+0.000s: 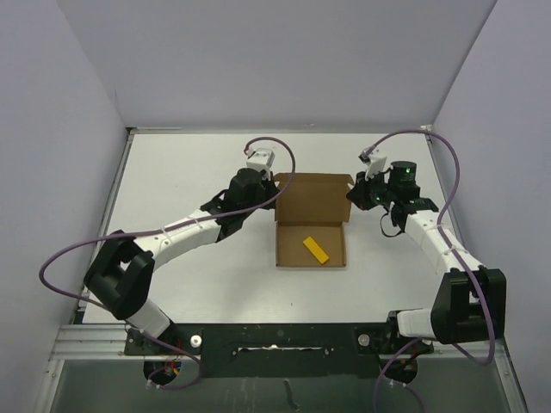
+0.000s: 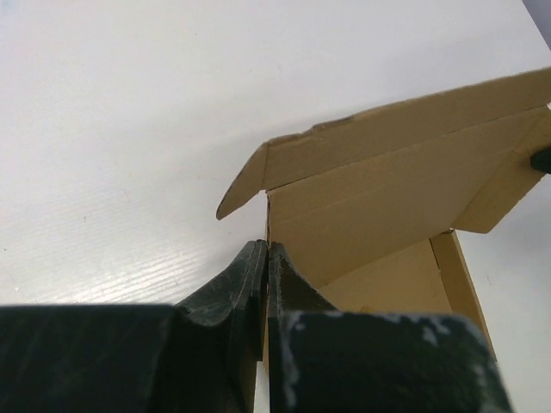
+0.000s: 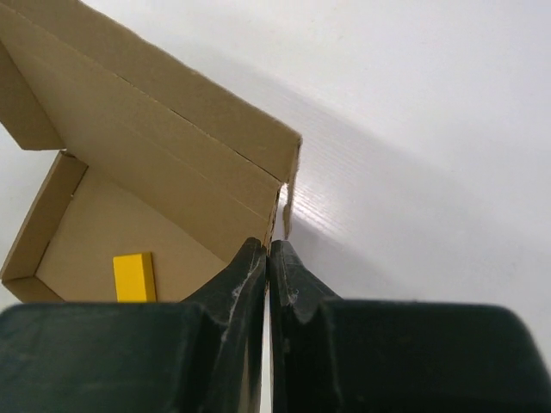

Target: Fold the paper box

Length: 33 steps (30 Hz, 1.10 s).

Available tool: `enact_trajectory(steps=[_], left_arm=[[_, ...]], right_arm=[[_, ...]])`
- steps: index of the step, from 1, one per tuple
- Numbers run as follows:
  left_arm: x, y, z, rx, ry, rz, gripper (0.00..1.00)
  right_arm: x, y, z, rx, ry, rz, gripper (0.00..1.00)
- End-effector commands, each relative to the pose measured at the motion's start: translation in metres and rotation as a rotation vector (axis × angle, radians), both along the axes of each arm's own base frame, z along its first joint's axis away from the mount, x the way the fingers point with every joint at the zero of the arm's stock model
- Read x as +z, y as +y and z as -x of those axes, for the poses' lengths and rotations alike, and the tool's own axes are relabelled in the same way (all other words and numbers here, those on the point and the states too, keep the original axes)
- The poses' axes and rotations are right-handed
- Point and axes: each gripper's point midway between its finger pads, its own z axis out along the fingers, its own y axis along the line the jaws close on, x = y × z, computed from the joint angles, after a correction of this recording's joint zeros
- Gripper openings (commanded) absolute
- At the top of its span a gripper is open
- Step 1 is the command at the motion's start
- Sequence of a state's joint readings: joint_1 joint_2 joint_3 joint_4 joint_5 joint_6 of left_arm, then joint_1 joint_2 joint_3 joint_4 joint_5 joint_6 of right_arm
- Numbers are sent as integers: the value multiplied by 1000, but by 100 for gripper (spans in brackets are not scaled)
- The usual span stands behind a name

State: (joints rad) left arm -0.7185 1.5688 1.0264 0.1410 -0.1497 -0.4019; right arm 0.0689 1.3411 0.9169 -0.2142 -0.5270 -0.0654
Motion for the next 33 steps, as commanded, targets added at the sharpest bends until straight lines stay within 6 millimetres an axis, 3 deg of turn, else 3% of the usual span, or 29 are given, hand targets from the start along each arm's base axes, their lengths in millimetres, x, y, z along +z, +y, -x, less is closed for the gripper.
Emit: enact_trajectory(steps=[1, 16, 27, 33], left_arm=[[41, -31, -18, 6, -136, 57, 0], [43, -62, -40, 21, -259, 15, 0], [46, -60, -40, 5, -330, 4, 0], [54, -66, -46, -20, -412, -1, 0]], right_arm=[[33, -5, -19, -128, -166, 29, 0], [42, -9, -29, -251, -356, 76, 0], [46, -10, -35, -265, -519, 92, 0], [57, -8, -40, -299, -722, 180, 0]])
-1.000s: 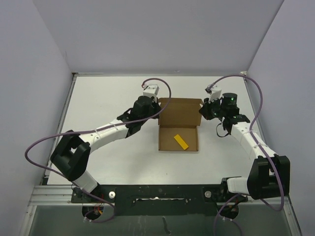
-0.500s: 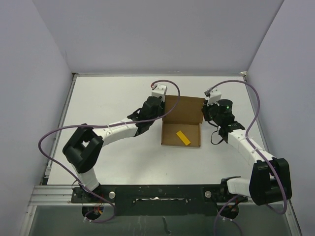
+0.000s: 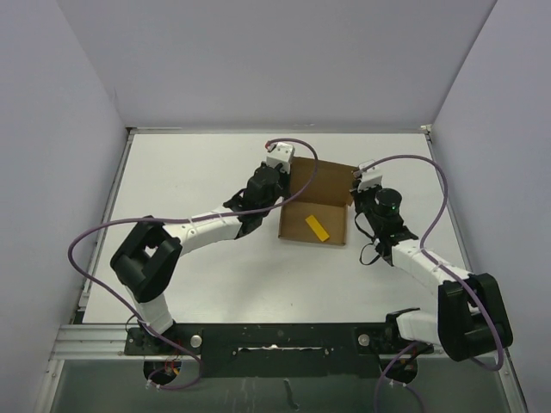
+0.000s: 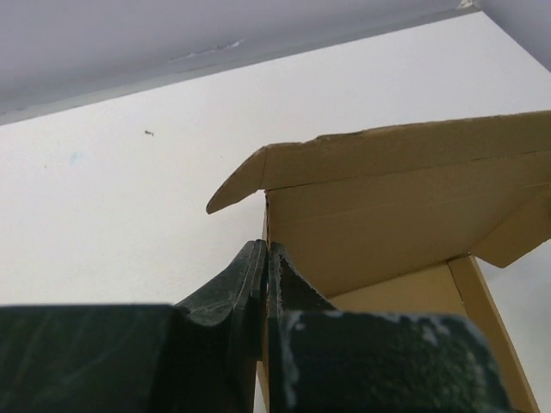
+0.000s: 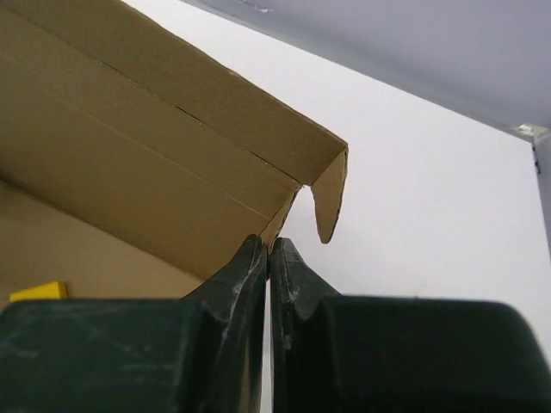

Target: Fold the paper box

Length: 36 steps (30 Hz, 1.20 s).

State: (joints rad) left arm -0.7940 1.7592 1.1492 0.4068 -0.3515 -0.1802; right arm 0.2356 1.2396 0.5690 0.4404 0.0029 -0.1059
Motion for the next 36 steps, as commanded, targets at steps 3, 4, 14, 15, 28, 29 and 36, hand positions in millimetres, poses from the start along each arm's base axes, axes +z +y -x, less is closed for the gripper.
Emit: enact_trajectory(steps=[3, 4, 14, 15, 28, 29, 36], left_arm=[[25, -30, -1, -101, -140, 63, 0], [22, -31, 0, -105, -140, 60, 0], [-12, -30, 4, -131, -99, 37, 0], [-13, -29, 4, -129, -97, 36, 0], [-22, -16, 5, -92, -89, 15, 0], [-22, -15, 5, -89, -91, 12, 0], [-25, -12, 8, -85, -92, 3, 0]], right_arm=[[44, 14, -17, 7, -266, 47, 0], [44, 14, -18, 4, -265, 48, 0], [25, 24, -11, 36, -190, -11, 0], [24, 26, -9, 54, -190, -15, 0], [-10, 34, -2, 138, -37, -83, 0], [-11, 36, -2, 142, -29, -89, 0], [-19, 43, 2, 167, 27, -130, 5]])
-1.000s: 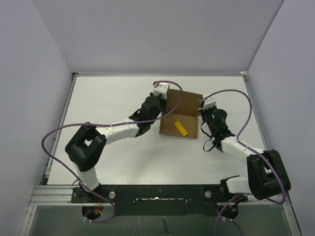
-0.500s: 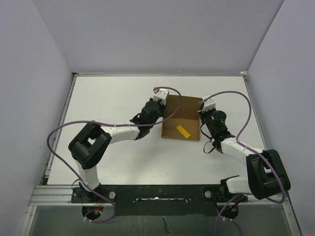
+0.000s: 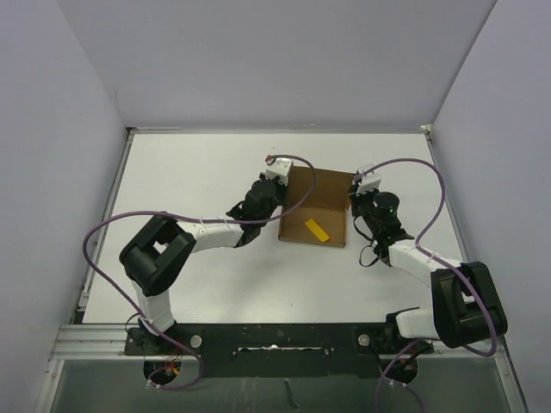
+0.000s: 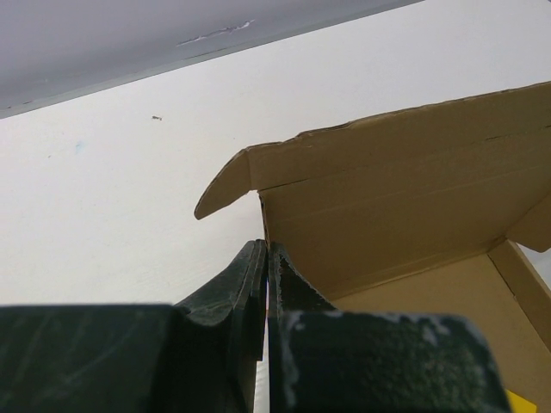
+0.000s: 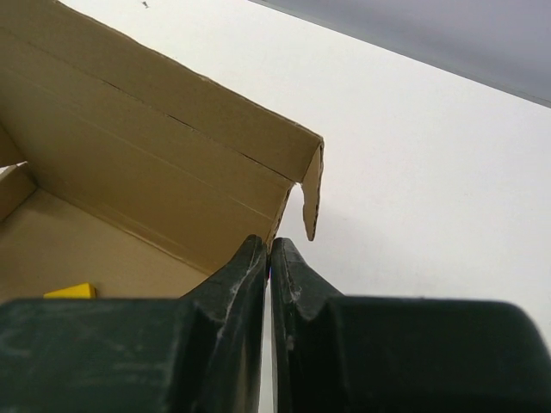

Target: Fold the paper box

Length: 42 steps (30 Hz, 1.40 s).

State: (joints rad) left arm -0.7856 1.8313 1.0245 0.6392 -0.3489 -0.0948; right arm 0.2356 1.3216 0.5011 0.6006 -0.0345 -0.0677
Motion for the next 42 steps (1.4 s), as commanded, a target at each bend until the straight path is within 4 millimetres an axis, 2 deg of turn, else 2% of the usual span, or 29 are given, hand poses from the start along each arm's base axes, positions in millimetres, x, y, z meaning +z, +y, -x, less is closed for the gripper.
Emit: enact_trajectory(steps=[1, 14, 34, 42], left_arm=[[16, -18, 12, -77, -32, 52, 0], [15, -14, 14, -68, -34, 51, 0], [15, -6, 28, -85, -54, 60, 0], [22, -9, 33, -96, -23, 75, 0]], right_arm=[[6, 35, 4, 142, 28, -85, 6], [2, 39, 6, 164, 58, -97, 14], [4, 51, 16, 238, 73, -119, 13], [5, 55, 20, 265, 74, -125, 13]])
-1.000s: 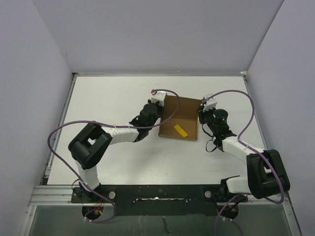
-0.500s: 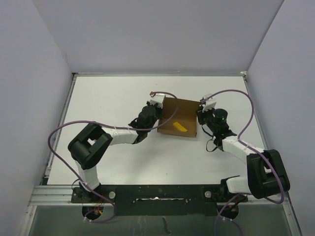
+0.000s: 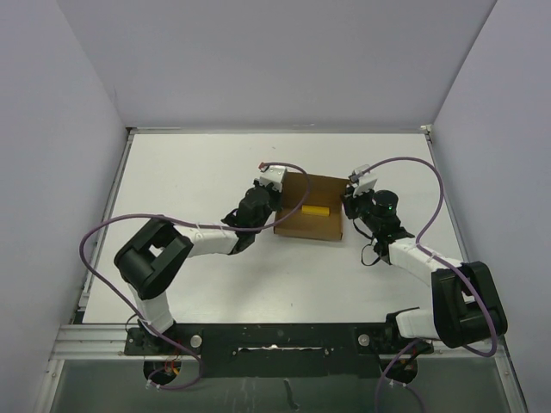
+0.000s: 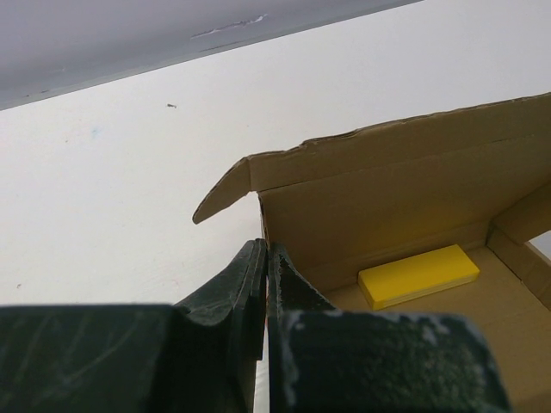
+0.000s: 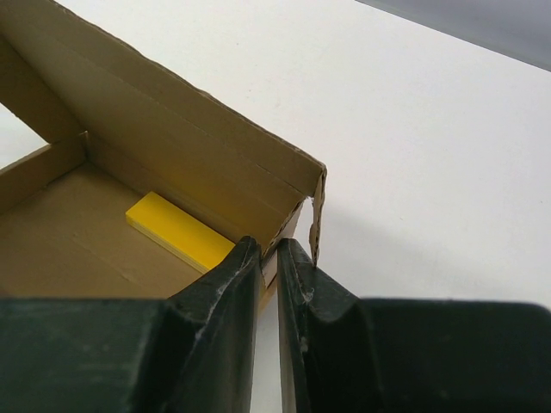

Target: Fold the paper box

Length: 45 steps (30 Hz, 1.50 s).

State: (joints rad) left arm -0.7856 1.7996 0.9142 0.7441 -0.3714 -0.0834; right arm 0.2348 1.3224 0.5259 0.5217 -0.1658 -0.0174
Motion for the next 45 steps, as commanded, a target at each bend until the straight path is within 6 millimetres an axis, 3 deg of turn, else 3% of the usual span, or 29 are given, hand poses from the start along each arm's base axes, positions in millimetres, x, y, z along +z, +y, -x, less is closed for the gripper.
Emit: enact_trajectory(steps=[1, 15, 33, 45], left_arm=[[32, -26, 23, -121, 7, 71, 0], [22, -29, 32, -100, 102, 103, 0], [31, -28, 34, -52, 164, 106, 0], [24, -30, 37, -47, 234, 104, 0]], right_arm=[[13, 32, 11, 152, -7, -69, 13], [17, 41, 18, 202, -16, -77, 13], [18, 45, 20, 223, -12, -77, 14], [18, 47, 22, 236, -11, -75, 14]])
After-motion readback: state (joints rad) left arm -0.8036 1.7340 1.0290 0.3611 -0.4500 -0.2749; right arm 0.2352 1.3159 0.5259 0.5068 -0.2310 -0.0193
